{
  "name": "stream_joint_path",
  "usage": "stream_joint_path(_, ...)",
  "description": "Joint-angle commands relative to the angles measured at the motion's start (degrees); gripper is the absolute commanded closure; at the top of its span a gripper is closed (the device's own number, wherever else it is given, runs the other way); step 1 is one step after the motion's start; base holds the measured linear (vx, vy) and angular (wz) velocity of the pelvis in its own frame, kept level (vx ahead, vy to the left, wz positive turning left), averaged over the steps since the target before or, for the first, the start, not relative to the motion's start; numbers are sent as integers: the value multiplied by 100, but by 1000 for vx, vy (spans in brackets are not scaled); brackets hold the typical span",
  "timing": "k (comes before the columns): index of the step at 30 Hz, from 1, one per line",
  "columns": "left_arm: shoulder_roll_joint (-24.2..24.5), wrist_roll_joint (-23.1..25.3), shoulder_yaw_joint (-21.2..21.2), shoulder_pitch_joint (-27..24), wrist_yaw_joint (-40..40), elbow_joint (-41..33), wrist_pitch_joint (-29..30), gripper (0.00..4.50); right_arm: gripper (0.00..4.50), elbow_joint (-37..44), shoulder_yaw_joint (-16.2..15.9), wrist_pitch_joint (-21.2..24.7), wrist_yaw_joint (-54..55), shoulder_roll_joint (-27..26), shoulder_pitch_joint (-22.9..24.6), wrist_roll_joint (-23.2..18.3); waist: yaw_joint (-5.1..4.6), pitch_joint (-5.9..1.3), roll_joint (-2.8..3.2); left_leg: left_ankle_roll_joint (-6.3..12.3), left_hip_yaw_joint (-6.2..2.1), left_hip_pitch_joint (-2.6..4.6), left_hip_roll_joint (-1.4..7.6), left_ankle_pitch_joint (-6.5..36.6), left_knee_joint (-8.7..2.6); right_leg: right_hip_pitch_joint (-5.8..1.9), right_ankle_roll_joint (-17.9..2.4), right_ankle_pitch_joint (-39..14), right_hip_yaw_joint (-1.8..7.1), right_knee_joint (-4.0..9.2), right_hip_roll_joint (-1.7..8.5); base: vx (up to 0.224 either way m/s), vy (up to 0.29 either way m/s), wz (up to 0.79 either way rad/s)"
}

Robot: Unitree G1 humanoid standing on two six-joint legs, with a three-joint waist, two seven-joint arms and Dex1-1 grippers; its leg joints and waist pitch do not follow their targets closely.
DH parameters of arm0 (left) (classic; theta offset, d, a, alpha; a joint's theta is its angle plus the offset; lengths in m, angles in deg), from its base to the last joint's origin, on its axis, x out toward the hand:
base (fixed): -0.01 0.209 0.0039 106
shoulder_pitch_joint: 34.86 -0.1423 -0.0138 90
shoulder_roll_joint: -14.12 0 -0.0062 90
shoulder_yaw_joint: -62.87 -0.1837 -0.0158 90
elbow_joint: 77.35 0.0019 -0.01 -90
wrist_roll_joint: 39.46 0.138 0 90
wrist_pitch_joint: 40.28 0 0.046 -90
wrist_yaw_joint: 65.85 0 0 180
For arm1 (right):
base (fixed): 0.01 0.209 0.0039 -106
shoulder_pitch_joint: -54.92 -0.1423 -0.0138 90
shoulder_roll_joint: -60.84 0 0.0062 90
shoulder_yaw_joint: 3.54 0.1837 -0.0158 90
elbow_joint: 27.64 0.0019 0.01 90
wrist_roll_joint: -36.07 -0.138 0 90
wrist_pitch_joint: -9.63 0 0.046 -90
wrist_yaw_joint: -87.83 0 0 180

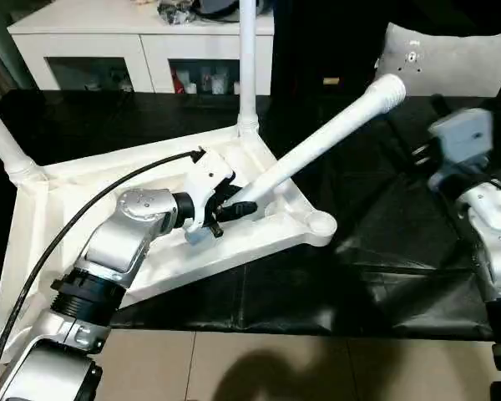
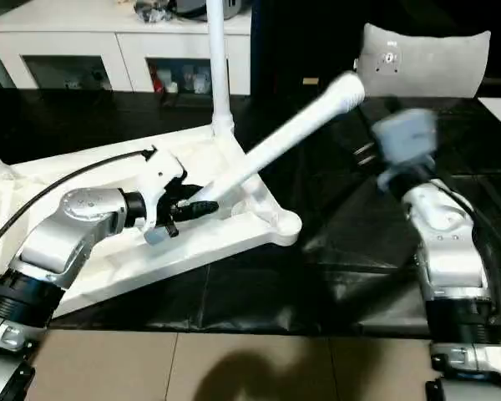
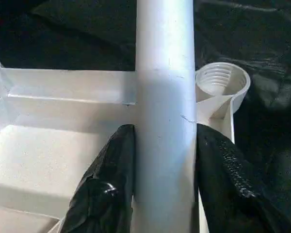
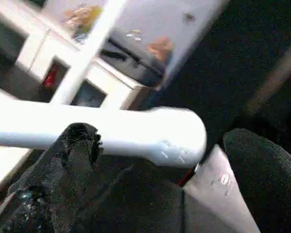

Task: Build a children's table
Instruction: Insert table leg to table base

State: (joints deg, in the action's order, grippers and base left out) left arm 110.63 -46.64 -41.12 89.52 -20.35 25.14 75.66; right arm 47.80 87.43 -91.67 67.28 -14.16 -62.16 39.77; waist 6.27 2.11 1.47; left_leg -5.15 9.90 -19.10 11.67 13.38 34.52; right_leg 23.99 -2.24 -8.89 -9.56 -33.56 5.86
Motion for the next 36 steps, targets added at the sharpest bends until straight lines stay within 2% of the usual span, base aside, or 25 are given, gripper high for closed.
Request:
stream_joint_path(1,57,78,-35,112,47,-71,-81,300,0,-185,-324,-351,79,192,-186,615,-6,-386,-108,484,-8,-112,69,12,-323,-452,-473,-1492,365,314,276,0,0,0)
stream_joint_path(3,79,139,-85,135,54,-113,-143,300,0,-454,-685,-511,145,314,-285,1080,-9,-380,-106,504,-7,-104,68,50,-323,-450,-505,-1525,367,316,274,0,0,0)
stream_joint_path(7,152,243,-190,142,104,-174,-181,300,0,-628,-846,-690,288,347,-368,1393,-21,-389,-130,597,-7,-111,74,-14,-312,-455,-580,-1340,385,284,270,0,0,0)
stream_joint_path(9,248,393,-303,130,165,-271,-202,300,0,-837,-963,-889,557,352,-484,1748,-26,-390,-121,631,-9,-102,86,-53,-308,-449,-657,-1240,393,262,274,0,0,0)
stream_joint_path(11,309,496,-369,140,185,-323,-211,300,0,-985,-1054,-945,619,358,-551,1883,-36,-387,-119,618,-12,-99,91,-90,-309,-444,-731,-1209,394,245,279,0,0,0)
stream_joint_path(15,427,593,-465,163,284,-492,-206,300,0,-1273,-1235,-1029,819,404,-653,2175,-69,-364,-139,554,1,-102,69,137,-306,-456,-656,-1451,398,271,276,0,0,0)
stream_joint_path(19,508,594,-489,195,373,-700,-176,300,0,-1536,-1297,-1149,966,376,-697,2304,-103,-357,-134,482,-6,-108,80,229,-309,-453,-626,-1478,399,262,270,0,0,0)
stream_joint_path(24,601,635,-504,237,531,-989,-143,300,61,-2026,-1377,-1257,1128,284,-753,2412,-129,-363,-148,509,-2,-114,76,222,-298,-460,-735,-1386,404,247,275,0,0,0)
stream_joint_path(26,648,624,-527,227,587,-1089,-138,300,70,-2155,-1414,-1288,1211,286,-781,2469,-135,-361,-146,520,-4,-121,82,186,-292,-459,-786,-1287,408,223,273,0,0,0)
stream_joint_path(29,699,605,-554,221,656,-1185,-173,300,105,-2251,-1433,-1301,1258,300,-810,2507,-149,-362,-149,520,6,-128,64,194,-281,-463,-749,-1325,410,228,263,0,0,0)
stream_joint_path(36,735,629,-483,237,672,-1332,-199,300,151,-2610,-1452,-1488,1351,305,-939,2551,-178,-342,-167,451,10,-118,65,386,-276,-437,-633,-1630,405,253,242,0,0,0)
